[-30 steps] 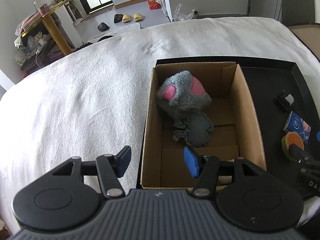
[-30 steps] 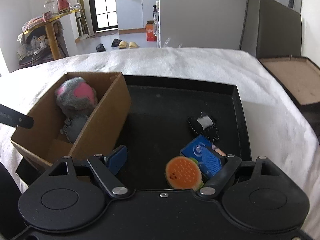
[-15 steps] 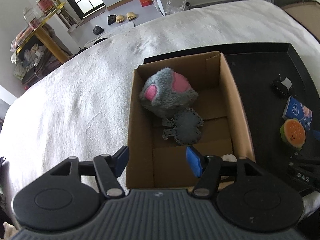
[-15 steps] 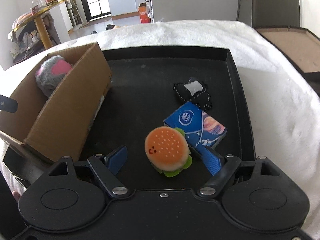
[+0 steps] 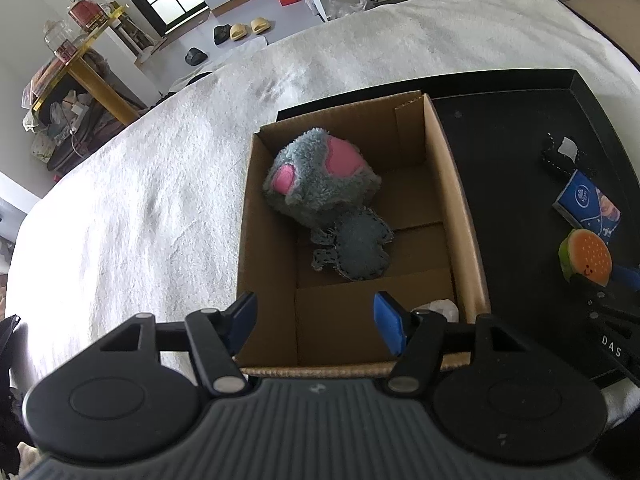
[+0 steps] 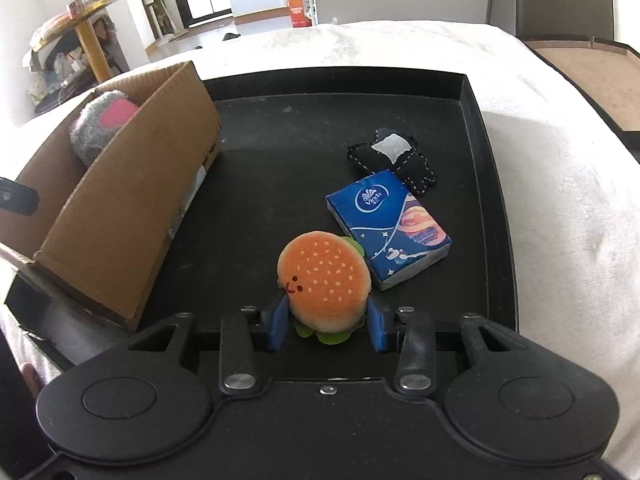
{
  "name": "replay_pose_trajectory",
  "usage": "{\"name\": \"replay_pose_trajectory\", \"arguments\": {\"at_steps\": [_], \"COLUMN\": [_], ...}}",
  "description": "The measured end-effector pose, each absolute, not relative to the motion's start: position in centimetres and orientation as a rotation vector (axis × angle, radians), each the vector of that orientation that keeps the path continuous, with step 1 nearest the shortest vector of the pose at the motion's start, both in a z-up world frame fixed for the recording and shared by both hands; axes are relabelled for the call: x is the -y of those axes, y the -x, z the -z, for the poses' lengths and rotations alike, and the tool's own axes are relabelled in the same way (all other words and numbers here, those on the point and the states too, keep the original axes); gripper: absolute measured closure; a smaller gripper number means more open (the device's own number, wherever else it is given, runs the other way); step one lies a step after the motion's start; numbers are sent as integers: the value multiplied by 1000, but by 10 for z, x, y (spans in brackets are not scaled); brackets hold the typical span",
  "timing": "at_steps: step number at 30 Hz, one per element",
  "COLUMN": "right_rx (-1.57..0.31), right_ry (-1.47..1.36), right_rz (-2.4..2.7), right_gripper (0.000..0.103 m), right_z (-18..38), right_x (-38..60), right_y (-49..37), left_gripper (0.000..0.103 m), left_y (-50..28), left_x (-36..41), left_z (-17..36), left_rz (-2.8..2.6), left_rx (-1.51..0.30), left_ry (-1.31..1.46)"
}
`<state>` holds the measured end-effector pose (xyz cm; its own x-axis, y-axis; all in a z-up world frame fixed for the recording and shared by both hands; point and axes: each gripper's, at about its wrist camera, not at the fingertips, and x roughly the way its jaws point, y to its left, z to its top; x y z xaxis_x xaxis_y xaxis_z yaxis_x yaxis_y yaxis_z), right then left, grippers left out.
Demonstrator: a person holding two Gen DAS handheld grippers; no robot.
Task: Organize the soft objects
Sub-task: 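Move the right tool back to the tray and grasp the orange burger plush, then carry the burger plush into the box and open the right tool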
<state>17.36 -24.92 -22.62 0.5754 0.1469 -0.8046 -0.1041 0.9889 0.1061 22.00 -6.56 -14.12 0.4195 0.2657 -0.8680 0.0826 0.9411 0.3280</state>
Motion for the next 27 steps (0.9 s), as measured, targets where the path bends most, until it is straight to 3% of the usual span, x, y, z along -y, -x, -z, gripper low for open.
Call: {"name": "replay_pose_trajectory", "arguments": {"at_steps": [27], "right_rx": [-773], "right_ry": [1], "right_rz": [-178], "right_gripper": [64], "right_z": [147], "right_x": [213], "right_y": [-181], "left_gripper": [40], "left_y": [-208], "left_x": [2], "left_z": [126], "left_rz": [-151], "left_rx": [-1082], "left_ry": [-182]}}
